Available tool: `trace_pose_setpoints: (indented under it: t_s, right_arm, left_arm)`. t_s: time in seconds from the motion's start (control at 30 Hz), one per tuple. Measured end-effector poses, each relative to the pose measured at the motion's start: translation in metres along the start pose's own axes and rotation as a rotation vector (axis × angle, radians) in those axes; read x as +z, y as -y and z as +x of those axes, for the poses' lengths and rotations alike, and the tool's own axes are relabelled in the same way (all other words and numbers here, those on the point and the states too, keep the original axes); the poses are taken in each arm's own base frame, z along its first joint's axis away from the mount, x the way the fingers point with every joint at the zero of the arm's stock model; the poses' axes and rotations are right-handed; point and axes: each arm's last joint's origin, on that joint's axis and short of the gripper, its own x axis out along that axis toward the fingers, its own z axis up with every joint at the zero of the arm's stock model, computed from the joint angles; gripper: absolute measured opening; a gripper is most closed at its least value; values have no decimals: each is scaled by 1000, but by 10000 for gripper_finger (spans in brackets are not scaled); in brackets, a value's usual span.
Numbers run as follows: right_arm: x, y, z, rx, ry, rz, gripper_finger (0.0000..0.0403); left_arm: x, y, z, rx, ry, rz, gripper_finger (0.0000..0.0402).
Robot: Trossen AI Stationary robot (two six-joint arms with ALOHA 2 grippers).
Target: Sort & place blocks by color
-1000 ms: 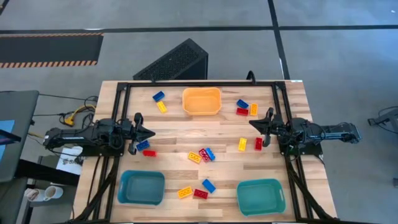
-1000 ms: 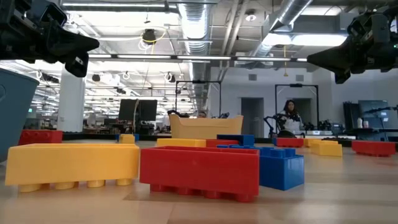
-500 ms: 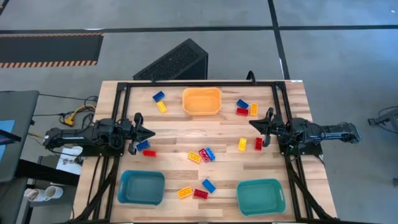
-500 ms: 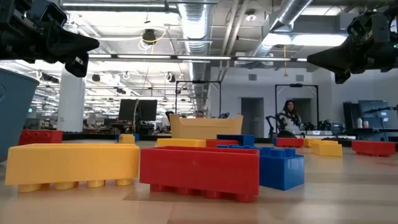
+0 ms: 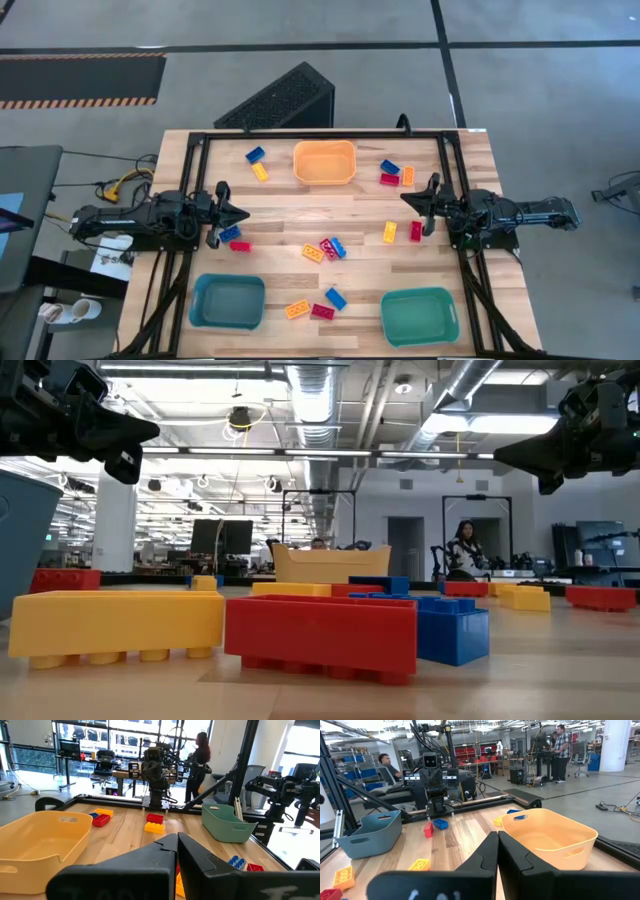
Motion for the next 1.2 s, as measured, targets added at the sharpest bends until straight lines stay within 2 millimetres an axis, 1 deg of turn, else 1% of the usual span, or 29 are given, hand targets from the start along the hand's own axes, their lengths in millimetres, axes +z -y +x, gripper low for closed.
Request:
trace_pose_setpoints:
  t_s: [0.1, 0.23, 0.33, 1.2]
  right_arm:
    - [0, 0, 0, -1, 0, -7, 28]
    - [0, 1, 0, -8, 0, -126, 27]
    - [0, 1, 0, -8, 0, -164, 27]
    - [0, 1, 0, -8, 0, -168, 29]
  left_arm:
    - [0, 0, 0, 0, 0, 0, 0]
    - [0, 0, 0, 0, 0, 0, 0]
    - [0, 0, 0, 0, 0, 0, 0]
    - [0, 0, 0, 0, 0, 0, 0]
